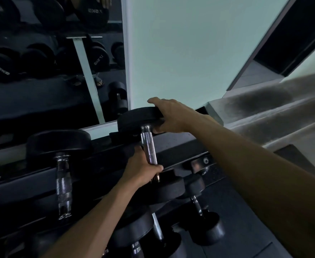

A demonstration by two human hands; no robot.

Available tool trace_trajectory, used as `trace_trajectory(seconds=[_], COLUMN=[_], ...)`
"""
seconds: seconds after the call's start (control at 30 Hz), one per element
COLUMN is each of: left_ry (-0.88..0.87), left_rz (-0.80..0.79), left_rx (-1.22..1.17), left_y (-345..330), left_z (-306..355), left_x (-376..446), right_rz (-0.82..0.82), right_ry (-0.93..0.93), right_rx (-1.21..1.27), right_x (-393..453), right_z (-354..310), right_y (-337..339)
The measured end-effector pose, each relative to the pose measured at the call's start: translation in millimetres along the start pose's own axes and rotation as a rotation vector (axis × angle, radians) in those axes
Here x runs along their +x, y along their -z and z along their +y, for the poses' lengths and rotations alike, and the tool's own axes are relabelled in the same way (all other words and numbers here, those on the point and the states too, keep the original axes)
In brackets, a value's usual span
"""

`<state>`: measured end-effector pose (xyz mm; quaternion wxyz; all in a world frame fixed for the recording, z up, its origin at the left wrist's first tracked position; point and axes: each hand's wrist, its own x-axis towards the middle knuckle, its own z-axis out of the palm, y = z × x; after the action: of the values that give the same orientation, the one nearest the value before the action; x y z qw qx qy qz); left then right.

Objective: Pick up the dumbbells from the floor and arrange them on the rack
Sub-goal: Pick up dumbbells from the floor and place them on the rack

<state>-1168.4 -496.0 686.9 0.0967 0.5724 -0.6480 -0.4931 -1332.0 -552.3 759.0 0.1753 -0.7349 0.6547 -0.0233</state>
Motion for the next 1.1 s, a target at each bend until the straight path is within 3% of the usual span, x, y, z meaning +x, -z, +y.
trace_trajectory(seconds=[0.23, 0.47, 0.77, 1.1], left_ry=[-0.191, -0.501, -0.829, -0.904], left_rz=[0.079, 0.088, -0.114, -0.421], left_rx=[0.102, 0.330, 0.622, 0.790], left_y=[18, 24, -45, -190], left_z=[1, 8, 24, -22], left_x=[-21, -63, -142, -243], right_rz=[0.030, 0.099, 0.145, 0.148], right_ry=[-0.106, -0.253, -0.487, -0.806], right_rx=[-0.026, -0.040, -0.037, 0.090], right_x=[-28, -89, -241, -463], right_z=[-18, -25, -5, 9], right_y=[1, 1, -22, -113])
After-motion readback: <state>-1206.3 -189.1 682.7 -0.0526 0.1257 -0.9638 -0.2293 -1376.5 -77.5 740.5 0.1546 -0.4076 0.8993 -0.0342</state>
